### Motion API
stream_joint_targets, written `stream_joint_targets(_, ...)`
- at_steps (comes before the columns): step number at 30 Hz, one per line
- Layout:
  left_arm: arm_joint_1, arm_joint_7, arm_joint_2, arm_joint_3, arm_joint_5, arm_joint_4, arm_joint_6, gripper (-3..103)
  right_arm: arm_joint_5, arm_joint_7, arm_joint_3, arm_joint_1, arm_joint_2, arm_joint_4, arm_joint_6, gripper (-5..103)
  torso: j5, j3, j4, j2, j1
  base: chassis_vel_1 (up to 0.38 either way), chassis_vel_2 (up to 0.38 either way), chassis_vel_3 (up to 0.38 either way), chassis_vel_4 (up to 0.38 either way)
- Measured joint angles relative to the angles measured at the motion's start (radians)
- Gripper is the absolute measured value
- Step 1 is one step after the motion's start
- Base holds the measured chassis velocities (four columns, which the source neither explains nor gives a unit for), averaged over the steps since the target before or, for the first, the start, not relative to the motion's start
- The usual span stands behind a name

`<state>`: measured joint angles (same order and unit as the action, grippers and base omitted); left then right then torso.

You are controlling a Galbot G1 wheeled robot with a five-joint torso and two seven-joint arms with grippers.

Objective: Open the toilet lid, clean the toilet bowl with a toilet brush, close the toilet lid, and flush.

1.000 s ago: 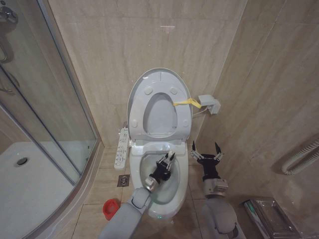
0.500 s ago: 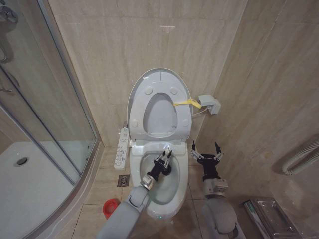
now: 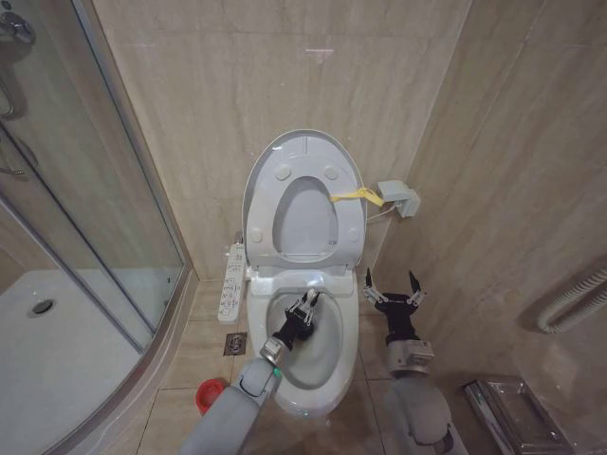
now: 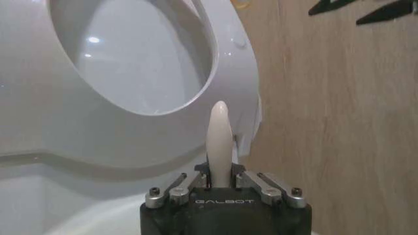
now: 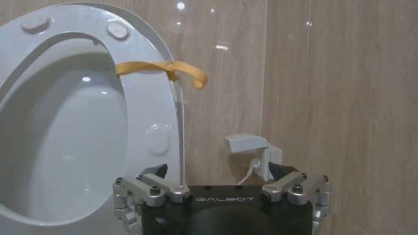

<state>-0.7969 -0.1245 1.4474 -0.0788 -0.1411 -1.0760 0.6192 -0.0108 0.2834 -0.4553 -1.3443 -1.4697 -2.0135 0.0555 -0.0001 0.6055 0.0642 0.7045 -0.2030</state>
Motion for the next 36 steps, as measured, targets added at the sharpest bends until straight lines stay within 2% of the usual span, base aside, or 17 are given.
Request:
stream_joint_targets(11,0.008,-0.013,0.005,0.007,-0.01,0.094,0.012,19,0.0,0.0,0.0,0.0,0.0,0.0,0.0,100,0.0007,-0.001,-0.0001,0.001,0.001,0.0,0.0,0.0,0.0)
stream_joint_targets(15,-0.004,-0.005,-0.001,0.005,-0.011,0.035,0.001,19,0.0,0.0,0.0,0.0,0.0,0.0,0.0,100,-0.0003,0.001,-0.001,0.0,0.0,0.0,0.0,0.0,0.0)
stream_joint_targets(16,-0.012,-0.002,0.001,0.005,-0.01,-0.018,-0.009,19,0.0,0.0,0.0,0.0,0.0,0.0,0.0,100,-0.0003,0.0,0.0,0.0,0.0,0.0,0.0,0.0,0.0)
stream_joint_targets(18,-0.022,0.002,0.001,0.003,-0.01,-0.057,-0.02,19,0.0,0.0,0.0,0.0,0.0,0.0,0.0,100,-0.0003,0.0,0.0002,0.0,0.0,0.0,0.0,0.0,0.0)
stream_joint_targets(21,-0.059,0.013,-0.002,-0.006,0.006,-0.173,-0.048,19,0.0,0.0,0.0,0.0,0.0,0.0,0.0,100,-0.0001,0.0,0.0001,0.0,0.0,0.0,0.0,0.0,0.0)
stream_joint_targets(22,-0.059,0.013,-0.002,-0.006,0.006,-0.173,-0.048,19,0.0,0.0,0.0,0.0,0.0,0.0,0.0,100,-0.0001,0.0,0.0001,0.0,0.0,0.0,0.0,0.0,0.0)
stream_joint_targets(28,-0.12,0.028,-0.022,-0.019,0.061,-0.357,-0.079,19,0.0,0.0,0.0,0.0,0.0,0.0,0.0,100,0.0002,0.0,-0.0002,0.0,0.0,0.0,0.0,0.0,0.0)
stream_joint_targets(36,-0.186,0.047,-0.046,0.016,0.094,-0.456,-0.097,19,0.0,0.0,0.0,0.0,0.0,0.0,0.0,100,0.0,0.0,-0.0001,0.0,0.0,0.0,0.0,0.0,0.0)
